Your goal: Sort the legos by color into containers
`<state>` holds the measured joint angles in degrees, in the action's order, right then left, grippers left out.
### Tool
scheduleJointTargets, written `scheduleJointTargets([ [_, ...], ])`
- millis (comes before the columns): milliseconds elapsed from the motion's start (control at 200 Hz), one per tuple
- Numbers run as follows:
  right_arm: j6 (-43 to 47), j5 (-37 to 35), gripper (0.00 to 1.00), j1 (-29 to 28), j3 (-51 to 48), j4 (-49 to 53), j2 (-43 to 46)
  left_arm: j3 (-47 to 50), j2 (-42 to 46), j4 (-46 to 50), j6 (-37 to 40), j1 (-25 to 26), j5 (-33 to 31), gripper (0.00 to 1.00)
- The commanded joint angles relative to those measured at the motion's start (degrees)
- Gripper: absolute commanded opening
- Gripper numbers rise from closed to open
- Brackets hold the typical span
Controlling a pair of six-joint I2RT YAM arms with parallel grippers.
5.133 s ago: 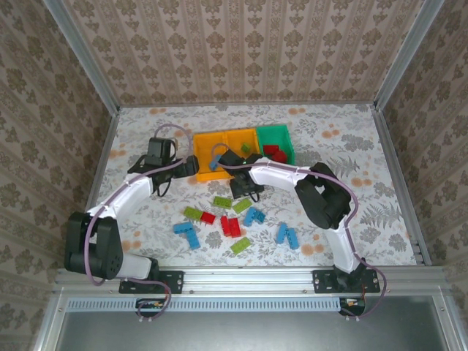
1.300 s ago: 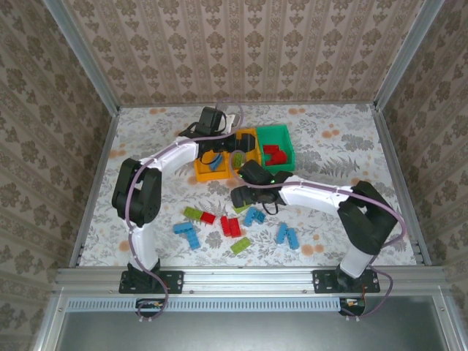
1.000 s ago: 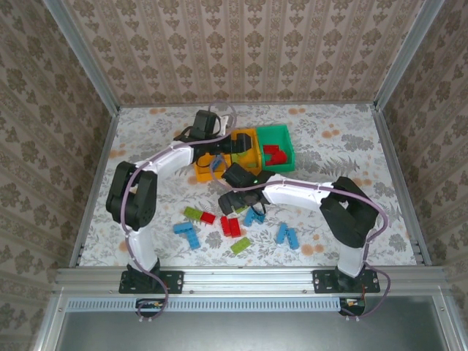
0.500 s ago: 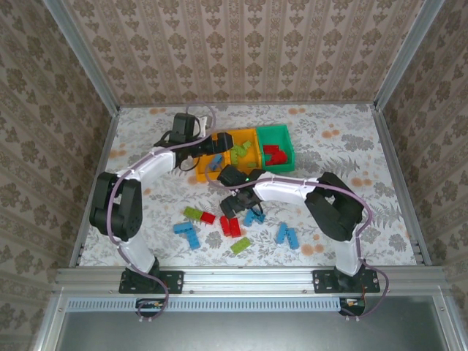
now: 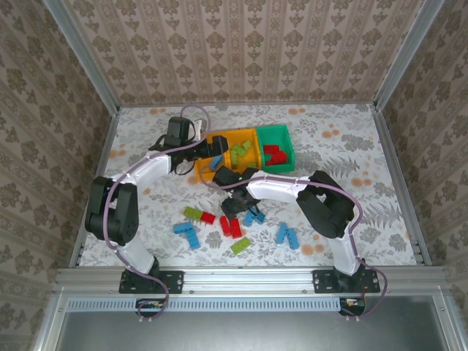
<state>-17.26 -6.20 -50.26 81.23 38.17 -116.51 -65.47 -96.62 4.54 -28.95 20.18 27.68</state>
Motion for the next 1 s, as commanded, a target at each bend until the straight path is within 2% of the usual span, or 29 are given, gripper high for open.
scheduleJointTargets([
  [0, 0.8, -2.9, 0.73, 0.2, 1.2, 4.0, -2.7, 1.2, 1.8, -0.2, 0.2, -0.5, 0.4, 1.00],
  [175, -0.1, -2.6, 0.62, 0.8, 1.4, 3.2, -1.9, 2.4, 2.4, -0.1, 0.4, -0.9, 0.1, 1.00],
  [500, -7.2, 3.9, 0.58, 6.1, -3.7, -11.1, 9.4, 6.4, 6.4, 2.8, 3.1, -1.3, -3.9, 1.00],
  [660, -10.0, 3.4, 0.59, 9.4, -3.6, -15.5, 13.0, 8.4, 9.3, 6.3, 4.9, -1.5, -7.6, 1.00],
  [815, -11.4, 2.3, 0.59, 13.4, 0.4, -15.4, 11.3, 11.3, 11.8, 10.7, 6.8, -1.4, -11.5, 1.00],
  [995, -12.6, 1.2, 0.59, 15.7, 11.8, -6.5, 3.2, 16.0, 14.4, 15.6, 5.0, -1.4, -15.8, 1.00],
])
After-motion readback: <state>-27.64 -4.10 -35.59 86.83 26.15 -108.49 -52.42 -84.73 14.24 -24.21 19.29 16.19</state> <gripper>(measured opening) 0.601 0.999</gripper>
